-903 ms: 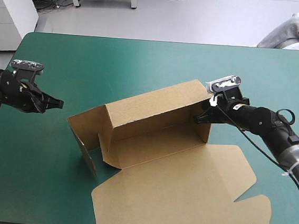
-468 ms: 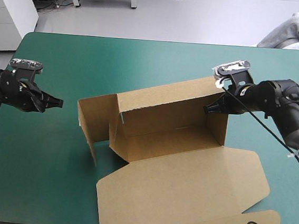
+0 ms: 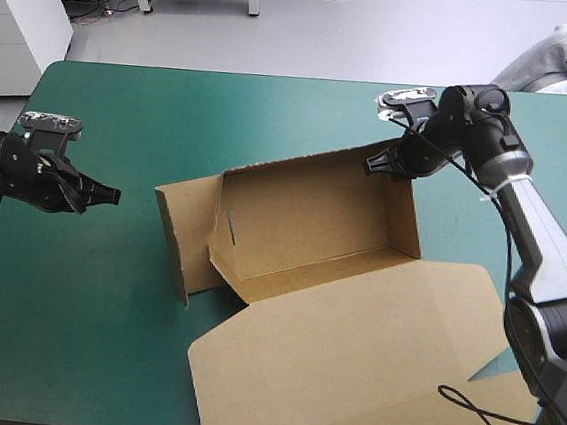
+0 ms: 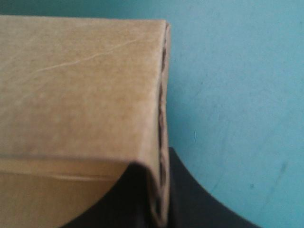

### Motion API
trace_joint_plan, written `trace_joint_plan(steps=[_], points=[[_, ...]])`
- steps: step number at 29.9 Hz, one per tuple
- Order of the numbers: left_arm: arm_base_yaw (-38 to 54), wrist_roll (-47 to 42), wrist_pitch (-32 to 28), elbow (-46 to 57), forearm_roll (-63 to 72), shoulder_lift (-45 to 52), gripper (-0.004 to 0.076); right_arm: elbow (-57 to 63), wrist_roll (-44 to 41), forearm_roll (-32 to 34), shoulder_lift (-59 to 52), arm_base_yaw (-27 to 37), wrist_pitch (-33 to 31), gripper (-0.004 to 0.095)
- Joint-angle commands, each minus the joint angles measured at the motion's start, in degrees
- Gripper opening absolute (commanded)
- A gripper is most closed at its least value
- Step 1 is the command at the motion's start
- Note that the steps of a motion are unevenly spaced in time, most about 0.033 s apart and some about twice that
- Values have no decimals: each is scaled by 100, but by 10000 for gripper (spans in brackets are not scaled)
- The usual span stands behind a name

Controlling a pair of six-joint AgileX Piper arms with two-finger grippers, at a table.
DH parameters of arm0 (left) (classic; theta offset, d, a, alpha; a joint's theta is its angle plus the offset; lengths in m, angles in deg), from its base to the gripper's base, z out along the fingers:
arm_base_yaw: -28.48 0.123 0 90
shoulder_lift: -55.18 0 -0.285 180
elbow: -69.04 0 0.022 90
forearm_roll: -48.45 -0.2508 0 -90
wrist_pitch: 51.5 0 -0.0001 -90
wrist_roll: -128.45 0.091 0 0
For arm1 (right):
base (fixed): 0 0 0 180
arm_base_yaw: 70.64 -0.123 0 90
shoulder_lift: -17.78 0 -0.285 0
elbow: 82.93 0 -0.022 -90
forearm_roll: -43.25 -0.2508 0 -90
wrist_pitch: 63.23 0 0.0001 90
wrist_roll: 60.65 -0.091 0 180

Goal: Fold the box

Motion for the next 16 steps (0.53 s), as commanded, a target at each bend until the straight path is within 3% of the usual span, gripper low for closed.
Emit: trace_joint_plan(steps=[1,6,8,10,15,16], points=[[5,-30,-150,-137,93,191,6,-838,-66,-46,518,14,-220,-19],[5,-30,-150,-137,112,191,6,-1568,-244,-46,1264,14,-220,-8],[5,-30,-125,-137,124,191,6,-1674,-273,-46,1415,14,-220,61],[5,-30,-99,-137,124,191,6,-1673,-230,-46,1480,14,-210,195],[5,-18,-90,-137,124,191,6,-1730,-103,-37,1384,14,-218,759],[5,-18,-90,-137,134,191,6,-1752,-103,-52,1350,14,-217,834]])
